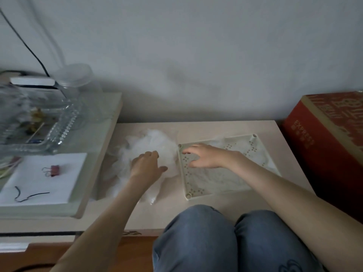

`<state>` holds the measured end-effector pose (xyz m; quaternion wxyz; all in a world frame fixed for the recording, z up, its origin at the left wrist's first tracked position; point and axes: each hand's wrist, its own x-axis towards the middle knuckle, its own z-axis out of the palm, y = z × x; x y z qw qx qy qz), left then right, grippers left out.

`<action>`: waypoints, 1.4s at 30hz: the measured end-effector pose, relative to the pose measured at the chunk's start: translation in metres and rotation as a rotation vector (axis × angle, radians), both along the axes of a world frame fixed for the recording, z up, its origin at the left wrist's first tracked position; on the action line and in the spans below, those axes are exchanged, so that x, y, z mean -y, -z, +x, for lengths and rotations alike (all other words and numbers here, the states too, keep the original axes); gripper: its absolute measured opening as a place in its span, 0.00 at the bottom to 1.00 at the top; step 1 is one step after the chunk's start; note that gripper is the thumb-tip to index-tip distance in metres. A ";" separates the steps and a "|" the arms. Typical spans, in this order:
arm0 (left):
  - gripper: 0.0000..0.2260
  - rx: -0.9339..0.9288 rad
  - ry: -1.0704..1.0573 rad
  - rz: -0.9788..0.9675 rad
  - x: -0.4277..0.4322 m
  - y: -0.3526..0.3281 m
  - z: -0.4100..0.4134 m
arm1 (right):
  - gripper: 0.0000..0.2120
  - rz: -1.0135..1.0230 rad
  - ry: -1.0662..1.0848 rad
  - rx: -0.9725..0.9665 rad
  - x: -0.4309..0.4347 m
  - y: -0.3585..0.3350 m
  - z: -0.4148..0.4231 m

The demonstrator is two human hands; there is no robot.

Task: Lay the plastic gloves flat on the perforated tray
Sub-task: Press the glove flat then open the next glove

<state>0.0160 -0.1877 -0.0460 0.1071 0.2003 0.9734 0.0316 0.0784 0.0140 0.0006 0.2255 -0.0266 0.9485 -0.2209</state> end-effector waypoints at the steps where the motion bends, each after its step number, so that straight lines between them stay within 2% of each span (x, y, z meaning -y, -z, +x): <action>1: 0.24 0.052 0.036 -0.060 0.002 0.001 0.000 | 0.28 -0.003 0.006 0.005 0.001 0.001 -0.001; 2: 0.24 0.070 0.074 -0.119 0.003 0.004 0.000 | 0.28 -0.002 0.012 0.010 0.001 0.003 0.000; 5: 0.10 -0.111 0.116 -0.179 0.008 0.008 0.003 | 0.27 -0.009 0.022 0.015 0.003 0.009 0.002; 8: 0.11 -0.248 0.067 -0.097 0.009 0.006 0.003 | 0.26 -0.060 0.021 -0.010 0.005 0.010 0.002; 10: 0.13 -0.318 -0.001 0.177 0.008 0.000 0.003 | 0.24 -0.138 0.085 -0.021 0.005 0.012 0.001; 12: 0.14 -0.319 -0.126 0.577 0.002 -0.020 0.010 | 0.22 -0.294 0.221 -0.052 0.006 0.014 -0.002; 13: 0.14 -0.218 -0.208 0.820 -0.003 -0.035 0.013 | 0.20 -0.410 0.317 -0.061 0.006 0.014 -0.003; 15: 0.12 0.235 -0.340 1.433 -0.021 -0.066 0.016 | 0.19 -0.729 0.506 -0.014 0.005 0.010 -0.002; 17: 0.08 0.755 -0.313 1.885 -0.034 -0.089 0.015 | 0.35 -1.029 0.627 0.116 -0.001 0.006 0.000; 19: 0.05 1.090 -0.213 2.053 -0.046 -0.097 0.015 | 0.52 -1.239 0.643 0.247 -0.009 0.006 0.001; 20: 0.05 1.185 -0.182 2.076 -0.052 -0.096 0.015 | 0.56 -1.333 0.625 0.281 -0.012 0.005 0.003; 22: 0.05 1.248 -0.145 2.089 -0.066 -0.087 0.015 | 0.55 -1.508 0.600 0.262 -0.021 0.003 0.008; 26: 0.07 1.316 -0.166 2.068 -0.085 -0.062 0.019 | 0.37 -1.733 0.570 0.114 -0.036 0.002 0.017; 29: 0.10 1.352 -0.274 1.985 -0.091 -0.043 0.022 | 0.21 -1.670 0.683 -0.043 -0.057 0.011 0.025; 32: 0.18 1.474 -0.361 1.843 -0.090 -0.032 0.022 | 0.03 -1.590 0.797 -0.092 -0.074 0.019 0.039; 35: 0.34 1.548 -0.409 1.712 -0.090 -0.019 0.016 | 0.07 -1.513 0.849 -0.054 -0.086 0.024 0.054; 37: 0.39 1.504 -0.378 1.528 -0.095 -0.009 0.009 | 0.08 -1.482 0.878 -0.030 -0.093 0.026 0.061; 38: 0.36 1.466 -0.367 1.432 -0.097 -0.007 0.010 | 0.09 -1.466 0.888 -0.021 -0.096 0.027 0.065; 40: 0.20 1.363 -0.345 1.308 -0.103 -0.003 0.013 | 0.15 -1.441 0.897 -0.032 -0.100 0.030 0.068; 42: 0.11 1.204 -0.282 1.179 -0.113 0.000 0.021 | 0.14 -1.390 0.907 -0.030 -0.103 0.032 0.068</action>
